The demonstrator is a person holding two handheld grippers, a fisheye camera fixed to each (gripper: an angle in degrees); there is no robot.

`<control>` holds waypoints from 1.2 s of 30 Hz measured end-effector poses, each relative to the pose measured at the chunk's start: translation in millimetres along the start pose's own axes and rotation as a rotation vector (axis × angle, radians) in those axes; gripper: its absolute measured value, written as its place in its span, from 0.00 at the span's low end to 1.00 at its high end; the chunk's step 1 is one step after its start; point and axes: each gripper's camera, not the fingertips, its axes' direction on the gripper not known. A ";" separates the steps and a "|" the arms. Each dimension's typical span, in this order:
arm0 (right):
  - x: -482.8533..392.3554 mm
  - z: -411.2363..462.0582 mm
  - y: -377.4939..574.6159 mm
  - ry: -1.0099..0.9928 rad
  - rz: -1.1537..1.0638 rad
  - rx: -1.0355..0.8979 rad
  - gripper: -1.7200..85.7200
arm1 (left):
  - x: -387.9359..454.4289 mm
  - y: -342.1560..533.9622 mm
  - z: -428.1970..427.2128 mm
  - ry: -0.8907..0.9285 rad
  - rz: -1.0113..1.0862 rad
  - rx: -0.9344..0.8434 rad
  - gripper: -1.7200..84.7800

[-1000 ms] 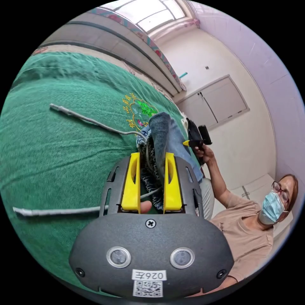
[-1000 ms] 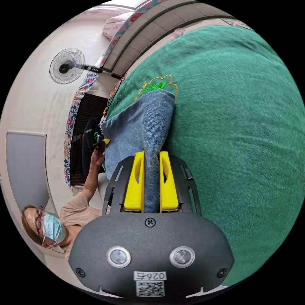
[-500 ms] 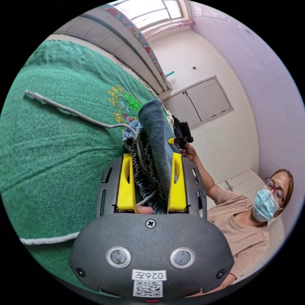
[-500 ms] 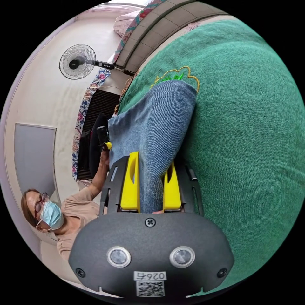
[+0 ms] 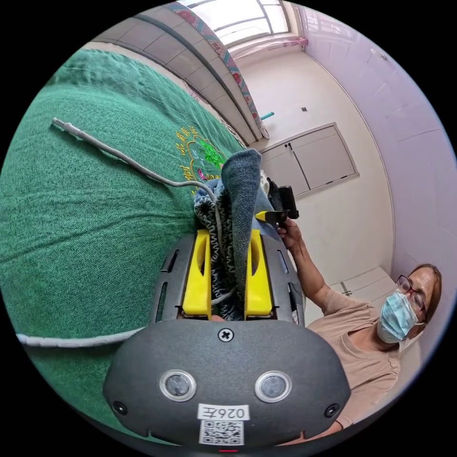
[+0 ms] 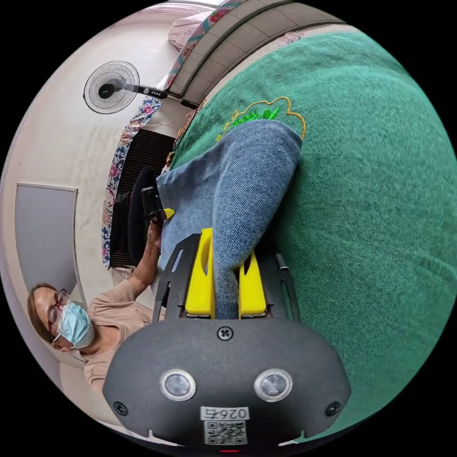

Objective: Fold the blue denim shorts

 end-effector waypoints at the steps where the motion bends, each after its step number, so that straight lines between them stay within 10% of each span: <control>1: -11.3 -5.4 -4.0 0.020 -0.015 0.002 0.05 | 8.5 1.1 -6.8 -0.014 0.010 0.004 0.14; 20: -657.2 -125.8 21.6 0.672 -0.857 0.518 0.04 | 524.2 317.2 -367.6 -0.803 0.710 0.653 0.12; 30: -1072.5 5.7 -104.5 0.551 -1.408 0.333 0.07 | 634.7 496.7 -675.6 -1.070 0.426 1.126 0.13; 36: -1144.1 182.6 -242.0 0.647 -1.125 0.099 0.07 | 585.2 554.4 -822.3 -1.125 -0.143 1.240 0.17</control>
